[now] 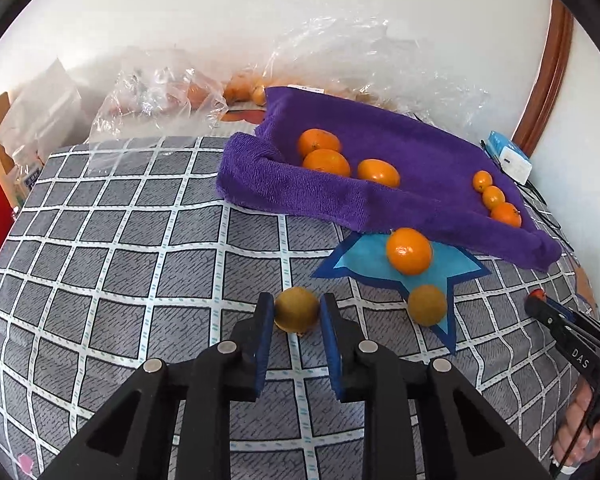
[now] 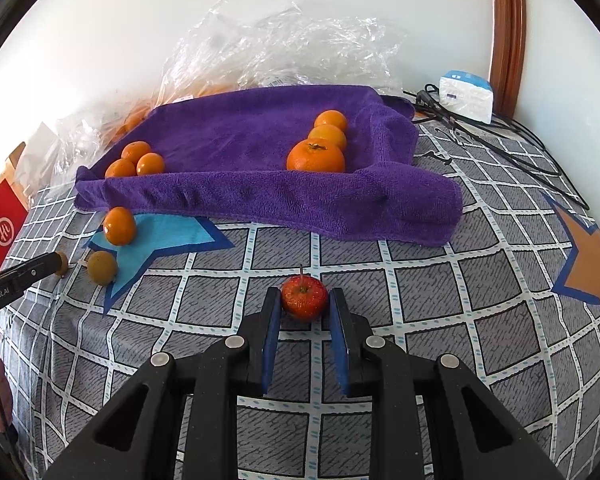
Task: Organize fruits
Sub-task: 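Carry the red apple and yellow-green fruit up over the purple towel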
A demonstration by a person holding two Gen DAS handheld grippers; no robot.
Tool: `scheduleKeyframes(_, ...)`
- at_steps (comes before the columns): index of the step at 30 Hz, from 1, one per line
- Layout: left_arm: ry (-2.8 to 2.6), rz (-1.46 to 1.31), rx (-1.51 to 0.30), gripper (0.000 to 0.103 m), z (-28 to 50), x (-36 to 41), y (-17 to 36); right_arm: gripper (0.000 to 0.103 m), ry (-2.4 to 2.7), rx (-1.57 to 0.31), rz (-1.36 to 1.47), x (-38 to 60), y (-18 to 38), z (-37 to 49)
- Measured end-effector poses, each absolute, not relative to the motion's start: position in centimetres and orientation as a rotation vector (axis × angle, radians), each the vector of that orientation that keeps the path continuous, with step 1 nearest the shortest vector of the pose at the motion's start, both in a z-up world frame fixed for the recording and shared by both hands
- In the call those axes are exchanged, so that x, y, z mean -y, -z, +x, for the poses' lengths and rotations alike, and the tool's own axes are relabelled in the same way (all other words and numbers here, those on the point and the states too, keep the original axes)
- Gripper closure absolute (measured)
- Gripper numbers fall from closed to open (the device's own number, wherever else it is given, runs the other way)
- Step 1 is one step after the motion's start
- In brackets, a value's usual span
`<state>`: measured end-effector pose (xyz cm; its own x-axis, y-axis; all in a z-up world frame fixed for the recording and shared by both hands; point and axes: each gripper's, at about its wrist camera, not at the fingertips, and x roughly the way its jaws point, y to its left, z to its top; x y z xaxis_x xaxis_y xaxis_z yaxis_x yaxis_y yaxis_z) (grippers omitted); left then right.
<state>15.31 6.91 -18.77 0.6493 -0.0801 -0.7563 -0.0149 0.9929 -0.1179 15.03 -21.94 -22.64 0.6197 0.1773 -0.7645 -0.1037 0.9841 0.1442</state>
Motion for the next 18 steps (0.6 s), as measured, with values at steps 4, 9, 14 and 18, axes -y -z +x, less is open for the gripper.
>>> scheduleKeyframes(4,0.053,-0.150,-0.879,0.077,16.2,-7.1,19.9,0.079,-0.158,-0.891,0.089,22.0,22.7,15.1)
scheduleKeyframes(9,0.098,-0.228,-0.853,0.079,15.8,-8.2,19.9,0.079,-0.143,-0.888,0.090,22.1,22.7,15.0)
scheduleKeyframes(14,0.110,-0.253,-0.817,0.079,15.1,-8.7,19.7,0.079,-0.143,-0.888,0.094,22.2,22.7,15.0)
scheduleKeyframes(18,0.113,-0.252,-0.792,0.079,14.7,-8.8,19.4,0.079,-0.149,-0.882,0.089,22.1,22.6,14.9)
